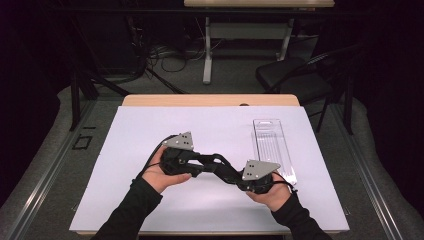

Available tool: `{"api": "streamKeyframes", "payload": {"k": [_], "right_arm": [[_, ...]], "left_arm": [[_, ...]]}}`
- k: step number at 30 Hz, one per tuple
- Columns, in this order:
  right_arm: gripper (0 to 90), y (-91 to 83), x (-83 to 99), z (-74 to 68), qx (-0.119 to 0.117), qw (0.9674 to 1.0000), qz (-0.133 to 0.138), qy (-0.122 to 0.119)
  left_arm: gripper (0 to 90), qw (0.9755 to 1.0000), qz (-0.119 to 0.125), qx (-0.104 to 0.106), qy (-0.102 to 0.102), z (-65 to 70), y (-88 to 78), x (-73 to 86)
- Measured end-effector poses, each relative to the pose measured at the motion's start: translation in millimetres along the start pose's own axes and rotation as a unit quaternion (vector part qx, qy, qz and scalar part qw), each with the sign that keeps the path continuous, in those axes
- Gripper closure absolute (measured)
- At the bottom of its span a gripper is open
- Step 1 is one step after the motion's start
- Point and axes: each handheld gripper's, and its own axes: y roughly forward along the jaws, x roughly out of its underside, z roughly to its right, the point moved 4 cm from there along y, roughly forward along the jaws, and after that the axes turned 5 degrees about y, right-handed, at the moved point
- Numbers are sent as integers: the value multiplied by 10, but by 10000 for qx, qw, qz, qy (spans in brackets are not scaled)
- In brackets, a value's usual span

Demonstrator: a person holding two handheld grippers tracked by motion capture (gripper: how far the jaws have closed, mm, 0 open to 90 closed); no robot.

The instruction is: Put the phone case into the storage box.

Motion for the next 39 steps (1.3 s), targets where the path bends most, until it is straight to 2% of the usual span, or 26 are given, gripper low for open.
{"api": "streamKeyframes", "payload": {"k": [19, 39], "right_arm": [[885, 8, 5, 3, -62, 10000, -12, 48], [880, 24, 18, 6, -150, 9997, -90, 165]], "left_arm": [[745, 9999, -17, 104, -10, -4, -16, 10], [788, 10000, 12, 92, 18, -13, -6, 37]]}}
